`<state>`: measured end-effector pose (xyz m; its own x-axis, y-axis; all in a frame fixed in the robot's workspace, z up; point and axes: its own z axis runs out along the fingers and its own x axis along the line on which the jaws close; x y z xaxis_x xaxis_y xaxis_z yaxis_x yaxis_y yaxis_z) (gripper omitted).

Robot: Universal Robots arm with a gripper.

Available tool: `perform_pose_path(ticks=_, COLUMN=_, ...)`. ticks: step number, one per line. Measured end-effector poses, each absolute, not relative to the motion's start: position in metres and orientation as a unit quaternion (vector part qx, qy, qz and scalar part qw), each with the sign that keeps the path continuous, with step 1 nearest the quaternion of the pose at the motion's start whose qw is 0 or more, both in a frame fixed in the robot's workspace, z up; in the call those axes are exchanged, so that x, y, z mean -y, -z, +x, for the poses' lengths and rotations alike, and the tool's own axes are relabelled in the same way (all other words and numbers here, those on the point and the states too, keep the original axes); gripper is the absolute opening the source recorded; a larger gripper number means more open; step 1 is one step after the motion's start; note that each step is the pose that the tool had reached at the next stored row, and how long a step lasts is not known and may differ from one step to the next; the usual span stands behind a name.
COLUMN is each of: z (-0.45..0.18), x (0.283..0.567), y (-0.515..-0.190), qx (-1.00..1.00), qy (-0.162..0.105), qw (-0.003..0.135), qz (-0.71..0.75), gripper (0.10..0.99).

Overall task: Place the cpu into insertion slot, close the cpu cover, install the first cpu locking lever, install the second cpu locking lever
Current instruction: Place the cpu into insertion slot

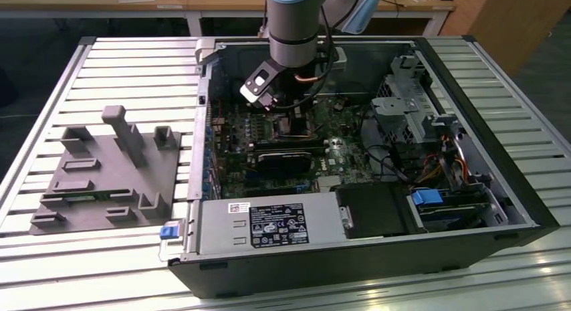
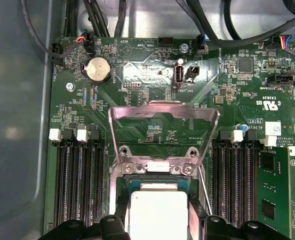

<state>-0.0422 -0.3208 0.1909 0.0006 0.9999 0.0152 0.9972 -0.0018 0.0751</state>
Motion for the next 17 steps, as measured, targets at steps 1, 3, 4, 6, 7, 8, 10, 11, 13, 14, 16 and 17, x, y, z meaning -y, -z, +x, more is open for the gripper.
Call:
perform_pose_path(ticks=1, z=-0.0422, x=0.3208, y=-0.1909, qx=-0.706, qy=-0.032, qw=0.021, qz=0.707, gripper=0.541)
perform_pose_path(ticks=3, z=-0.0422, x=0.3207, y=-0.1907, qx=-0.706, qy=-0.032, qw=0.021, qz=0.707, gripper=0.549)
perform_pose_path(ticks=4, z=-0.0421, x=0.3206, y=-0.1906, qx=-0.706, qy=-0.032, qw=0.021, qz=0.707, gripper=0.549)
perform_pose_path(ticks=6, z=-0.0421, x=0.3207, y=-0.1906, qx=-0.706, qy=-0.032, qw=0.021, qz=0.707, gripper=0.612)
perform_pose_path(ticks=7, z=-0.0422, x=0.3208, y=-0.1908, qx=-0.706, qy=-0.032, qw=0.021, qz=0.707, gripper=0.612)
perform_pose_path(ticks=8, z=-0.0422, x=0.3208, y=-0.1909, qx=-0.706, qy=-0.032, qw=0.021, qz=0.707, gripper=0.612)
perform_pose_path(ticks=10, z=-0.0422, x=0.3208, y=-0.1909, qx=-0.706, qy=-0.032, qw=0.021, qz=0.707, gripper=0.612)
perform_pose_path(ticks=11, z=-0.0422, x=0.3208, y=-0.1911, qx=-0.706, qy=-0.032, qw=0.021, qz=0.707, gripper=0.612)
perform_pose_path(ticks=13, z=-0.0422, x=0.3208, y=-0.1919, qx=-0.706, qy=-0.032, qw=0.021, qz=0.707, gripper=0.612)
perform_pose_path(ticks=14, z=-0.0422, x=0.3208, y=-0.1927, qx=-0.706, qy=-0.032, qw=0.021, qz=0.707, gripper=0.612)
perform_pose_path(ticks=16, z=-0.0422, x=0.3208, y=-0.1948, qx=-0.706, qy=-0.032, qw=0.021, qz=0.707, gripper=0.612)
perform_pose_path(ticks=17, z=-0.0422, x=0.3208, y=-0.1954, qx=-0.706, qy=-0.032, qw=0.021, qz=0.707, gripper=0.612)
